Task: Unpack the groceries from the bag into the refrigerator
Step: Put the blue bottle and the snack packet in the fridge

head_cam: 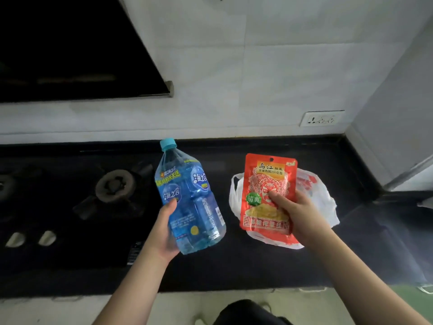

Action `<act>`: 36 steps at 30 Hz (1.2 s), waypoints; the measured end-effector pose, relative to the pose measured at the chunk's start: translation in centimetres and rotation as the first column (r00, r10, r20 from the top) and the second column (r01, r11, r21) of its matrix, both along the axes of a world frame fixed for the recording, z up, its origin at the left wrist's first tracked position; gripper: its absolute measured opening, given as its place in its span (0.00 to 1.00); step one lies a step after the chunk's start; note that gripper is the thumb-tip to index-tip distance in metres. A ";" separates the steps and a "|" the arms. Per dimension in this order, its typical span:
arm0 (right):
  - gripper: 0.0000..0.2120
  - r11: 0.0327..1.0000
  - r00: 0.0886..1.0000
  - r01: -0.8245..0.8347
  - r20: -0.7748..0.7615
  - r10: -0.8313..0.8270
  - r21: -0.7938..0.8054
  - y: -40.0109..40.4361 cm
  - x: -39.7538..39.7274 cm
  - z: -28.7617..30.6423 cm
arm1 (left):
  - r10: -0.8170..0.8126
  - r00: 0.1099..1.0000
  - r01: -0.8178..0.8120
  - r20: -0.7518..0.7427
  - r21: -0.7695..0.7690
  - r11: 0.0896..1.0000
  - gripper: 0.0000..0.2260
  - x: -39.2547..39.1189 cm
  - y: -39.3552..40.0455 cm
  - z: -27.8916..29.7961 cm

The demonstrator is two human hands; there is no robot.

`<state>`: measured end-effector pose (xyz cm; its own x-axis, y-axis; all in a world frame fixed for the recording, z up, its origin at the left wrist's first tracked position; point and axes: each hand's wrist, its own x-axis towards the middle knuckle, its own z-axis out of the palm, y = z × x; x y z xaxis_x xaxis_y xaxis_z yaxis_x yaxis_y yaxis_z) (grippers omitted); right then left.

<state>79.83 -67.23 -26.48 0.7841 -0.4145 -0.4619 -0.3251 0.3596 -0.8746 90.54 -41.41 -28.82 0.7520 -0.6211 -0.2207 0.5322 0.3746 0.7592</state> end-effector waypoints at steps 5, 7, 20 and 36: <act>0.15 0.997 0.999 0.017 0.041 -0.020 0.072 5.8 0.6 0.2 | 0.048 0.999 -0.047 0.007 -0.036 0.998 0.30 -0.4 4.9 0.7; 0.14 0.996 0.998 0.029 0.047 -0.033 0.085 7.6 0.7 0.2 | 0.096 0.995 -0.096 -0.005 -0.020 0.995 0.33 -0.3 6.8 0.6; 0.16 0.959 0.964 -0.265 -0.037 0.263 -0.103 12.6 1.3 0.0 | 0.379 0.925 -0.375 -0.005 0.130 0.918 0.39 -4.6 14.0 0.1; 0.13 0.729 0.729 -0.683 -0.001 0.684 -0.039 15.3 0.3 -1.6 | 0.766 0.642 -0.747 -0.026 0.201 0.633 0.40 -18.7 15.2 1.8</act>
<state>80.10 -51.91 -28.13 0.8675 0.2209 -0.4458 -0.4599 0.0145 -0.8878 71.86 -26.16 -27.03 0.9095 0.2072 -0.3604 0.1911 0.5615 0.8051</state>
